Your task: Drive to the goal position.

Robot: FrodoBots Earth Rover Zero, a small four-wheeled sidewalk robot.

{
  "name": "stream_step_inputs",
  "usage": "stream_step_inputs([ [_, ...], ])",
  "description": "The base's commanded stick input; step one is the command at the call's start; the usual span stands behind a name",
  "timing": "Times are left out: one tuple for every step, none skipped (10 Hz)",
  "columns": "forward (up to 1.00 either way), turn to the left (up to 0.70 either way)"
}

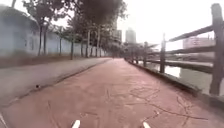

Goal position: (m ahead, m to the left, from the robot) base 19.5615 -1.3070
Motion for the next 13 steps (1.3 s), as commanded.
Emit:
stream_step_inputs([
  [0.70, -0.02],
  [0.70, 0.00],
  [0.70, 0.00],
  [0.70, 0.00],
  [0.70, 0.00],
  [0.70, 0.00],
  [0.70, 0.00],
  [0.70, 0.00],
  [0.70, 0.00],
  [0.70, 0.00],
  [0.70, 0.00],
  [0.70, 0.00],
  [0.70, 0.00],
])
